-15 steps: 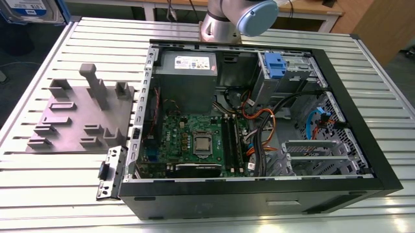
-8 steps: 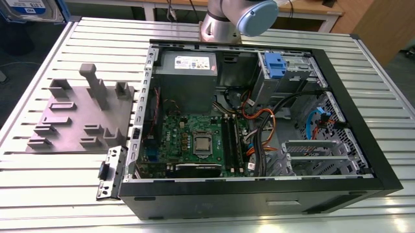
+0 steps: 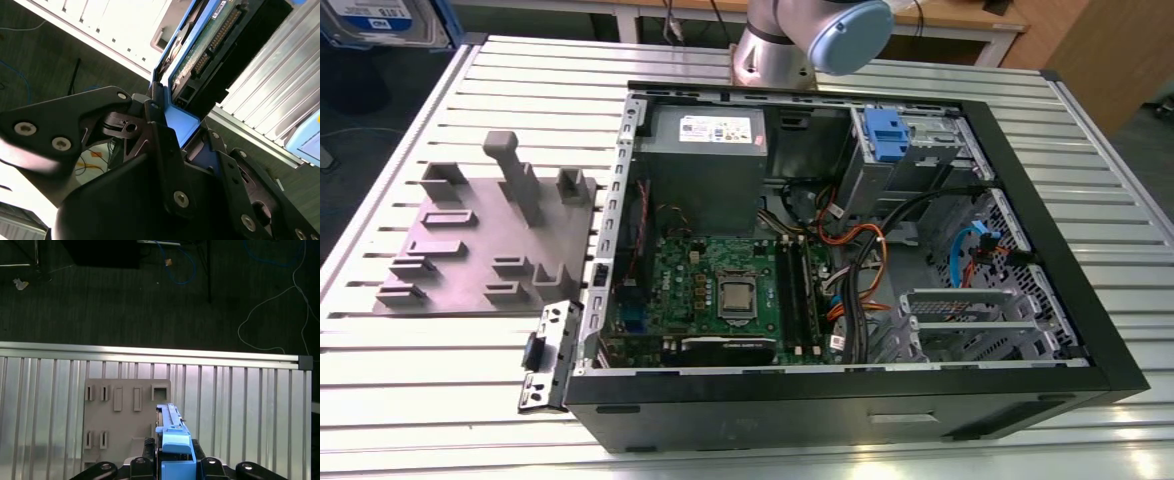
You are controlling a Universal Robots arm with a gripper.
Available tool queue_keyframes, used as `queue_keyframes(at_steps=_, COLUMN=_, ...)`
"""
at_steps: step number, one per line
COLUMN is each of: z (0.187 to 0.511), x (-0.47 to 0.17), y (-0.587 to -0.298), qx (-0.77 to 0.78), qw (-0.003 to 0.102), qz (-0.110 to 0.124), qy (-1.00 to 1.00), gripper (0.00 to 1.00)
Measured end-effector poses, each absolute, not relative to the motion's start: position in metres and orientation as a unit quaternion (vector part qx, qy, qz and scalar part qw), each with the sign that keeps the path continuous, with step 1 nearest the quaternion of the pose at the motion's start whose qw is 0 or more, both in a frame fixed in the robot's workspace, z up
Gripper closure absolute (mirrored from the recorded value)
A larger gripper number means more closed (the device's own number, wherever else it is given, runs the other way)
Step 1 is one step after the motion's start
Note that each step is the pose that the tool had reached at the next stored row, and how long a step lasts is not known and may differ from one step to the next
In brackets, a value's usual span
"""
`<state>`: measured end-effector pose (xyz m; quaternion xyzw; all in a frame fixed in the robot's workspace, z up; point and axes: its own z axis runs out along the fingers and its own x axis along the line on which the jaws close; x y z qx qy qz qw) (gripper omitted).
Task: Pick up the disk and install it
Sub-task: 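Pick up the disk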
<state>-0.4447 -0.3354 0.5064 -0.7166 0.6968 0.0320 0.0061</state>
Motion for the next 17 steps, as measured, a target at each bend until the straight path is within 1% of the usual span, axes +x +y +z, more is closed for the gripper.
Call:
queue_keyframes(at_steps=5, z=0.5064, x=-0.4446, y=-0.3426, qx=-0.717, qw=0.006, qz=0.032, qy=0.697, gripper=0.63)
queue_keyframes(at_steps=17, z=0.5064, x=-0.435, y=-0.343, qx=-0.716, qw=0.006, qz=0.032, qy=0.697, gripper=0.63)
